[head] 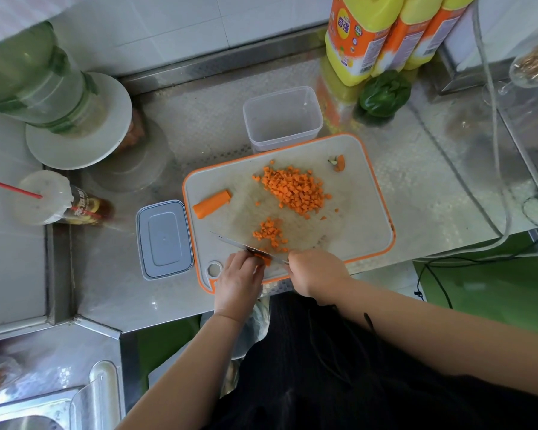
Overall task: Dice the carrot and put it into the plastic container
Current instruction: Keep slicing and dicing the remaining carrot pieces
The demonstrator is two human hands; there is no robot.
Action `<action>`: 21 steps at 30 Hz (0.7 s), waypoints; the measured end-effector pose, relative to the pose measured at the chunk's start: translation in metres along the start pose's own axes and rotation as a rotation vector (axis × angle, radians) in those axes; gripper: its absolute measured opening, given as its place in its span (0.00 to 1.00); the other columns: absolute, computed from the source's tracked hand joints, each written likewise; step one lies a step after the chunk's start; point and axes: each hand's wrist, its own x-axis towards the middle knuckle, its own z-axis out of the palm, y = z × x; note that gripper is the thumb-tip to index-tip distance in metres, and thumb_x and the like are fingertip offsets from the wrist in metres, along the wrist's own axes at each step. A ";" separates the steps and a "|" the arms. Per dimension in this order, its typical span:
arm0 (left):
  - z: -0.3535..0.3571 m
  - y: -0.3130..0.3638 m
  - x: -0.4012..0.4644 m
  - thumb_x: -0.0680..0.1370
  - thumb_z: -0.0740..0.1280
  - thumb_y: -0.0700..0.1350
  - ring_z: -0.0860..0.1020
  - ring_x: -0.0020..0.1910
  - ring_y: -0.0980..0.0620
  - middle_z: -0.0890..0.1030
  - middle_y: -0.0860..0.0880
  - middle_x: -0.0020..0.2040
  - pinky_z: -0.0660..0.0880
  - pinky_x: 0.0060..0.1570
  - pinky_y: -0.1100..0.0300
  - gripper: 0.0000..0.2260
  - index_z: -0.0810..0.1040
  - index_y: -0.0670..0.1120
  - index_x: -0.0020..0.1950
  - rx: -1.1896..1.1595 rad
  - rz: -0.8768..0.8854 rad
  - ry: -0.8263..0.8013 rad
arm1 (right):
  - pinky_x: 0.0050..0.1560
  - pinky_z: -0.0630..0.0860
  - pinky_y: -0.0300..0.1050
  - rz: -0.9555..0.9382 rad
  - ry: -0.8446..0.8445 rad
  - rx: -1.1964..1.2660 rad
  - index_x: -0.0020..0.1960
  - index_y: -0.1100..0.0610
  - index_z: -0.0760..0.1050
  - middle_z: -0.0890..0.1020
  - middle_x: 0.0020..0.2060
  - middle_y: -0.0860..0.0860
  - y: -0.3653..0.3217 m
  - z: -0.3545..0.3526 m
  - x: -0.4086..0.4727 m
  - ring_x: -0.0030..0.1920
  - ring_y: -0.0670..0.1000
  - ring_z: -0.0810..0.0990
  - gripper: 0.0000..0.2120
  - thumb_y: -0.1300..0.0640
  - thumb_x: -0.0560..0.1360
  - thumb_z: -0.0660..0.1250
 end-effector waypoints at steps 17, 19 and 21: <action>0.001 -0.003 0.001 0.76 0.66 0.43 0.77 0.42 0.45 0.80 0.48 0.44 0.77 0.37 0.50 0.07 0.84 0.44 0.45 -0.028 0.050 0.056 | 0.37 0.70 0.47 0.052 0.004 0.148 0.52 0.59 0.73 0.75 0.37 0.52 -0.009 -0.002 0.018 0.40 0.56 0.76 0.07 0.57 0.79 0.60; -0.001 -0.003 0.001 0.75 0.67 0.42 0.78 0.42 0.45 0.81 0.49 0.44 0.78 0.38 0.51 0.06 0.83 0.44 0.44 -0.045 0.063 0.049 | 0.39 0.70 0.46 0.079 -0.006 0.217 0.53 0.59 0.73 0.79 0.43 0.54 -0.005 -0.004 0.022 0.45 0.57 0.78 0.10 0.53 0.80 0.59; -0.004 -0.001 0.002 0.76 0.65 0.43 0.78 0.42 0.45 0.80 0.48 0.44 0.78 0.37 0.51 0.08 0.83 0.43 0.44 -0.041 0.070 0.047 | 0.40 0.69 0.46 0.081 0.012 0.233 0.53 0.59 0.72 0.78 0.43 0.54 -0.001 -0.004 0.020 0.45 0.57 0.78 0.11 0.51 0.81 0.57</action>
